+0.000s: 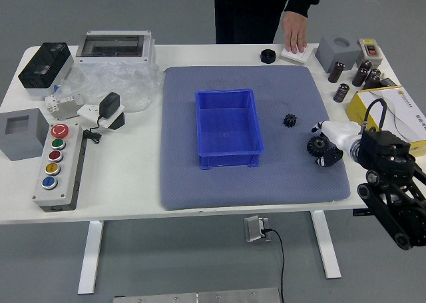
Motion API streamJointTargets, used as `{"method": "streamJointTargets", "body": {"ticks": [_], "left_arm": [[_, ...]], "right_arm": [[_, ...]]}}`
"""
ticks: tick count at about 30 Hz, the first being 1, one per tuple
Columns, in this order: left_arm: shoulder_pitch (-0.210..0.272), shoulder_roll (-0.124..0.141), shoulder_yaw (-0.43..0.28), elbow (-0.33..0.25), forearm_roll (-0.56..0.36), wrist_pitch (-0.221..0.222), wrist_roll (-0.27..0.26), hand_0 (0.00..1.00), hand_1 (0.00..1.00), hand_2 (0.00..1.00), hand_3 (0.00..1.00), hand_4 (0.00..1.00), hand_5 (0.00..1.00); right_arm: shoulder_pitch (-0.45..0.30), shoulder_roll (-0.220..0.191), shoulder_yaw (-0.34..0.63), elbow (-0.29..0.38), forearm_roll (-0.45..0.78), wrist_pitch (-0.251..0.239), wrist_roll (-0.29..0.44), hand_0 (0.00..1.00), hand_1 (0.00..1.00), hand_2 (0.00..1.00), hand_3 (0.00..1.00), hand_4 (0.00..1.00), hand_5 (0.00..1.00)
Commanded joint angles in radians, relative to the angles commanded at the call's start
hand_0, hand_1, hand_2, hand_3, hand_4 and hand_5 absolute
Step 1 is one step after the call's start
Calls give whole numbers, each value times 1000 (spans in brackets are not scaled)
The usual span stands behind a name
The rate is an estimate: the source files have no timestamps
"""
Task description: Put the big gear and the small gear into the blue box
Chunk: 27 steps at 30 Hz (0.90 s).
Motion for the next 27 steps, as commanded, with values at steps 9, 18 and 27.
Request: {"method": "streamJointTargets", "body": {"ticks": [9, 18, 27], "left_arm": [[0, 0, -1, 0, -1, 0, 0, 778, 744, 730, 666, 546, 233], [-1, -1, -3, 0, -1, 0, 0, 778, 744, 730, 666, 546, 232], [-1, -2, -3, 0, -3, 1, 0, 778, 744, 728, 665, 545, 231]], "right_arm": [[12, 5, -3, -14, 0, -4, 0, 788, 741, 786, 781, 773, 164], [21, 8, -4, -27, 0, -11, -1, 781, 726, 770, 718, 745, 178], [25, 11, -5, -39, 0, -15, -2, 766, 686, 728, 670, 706, 198]]}}
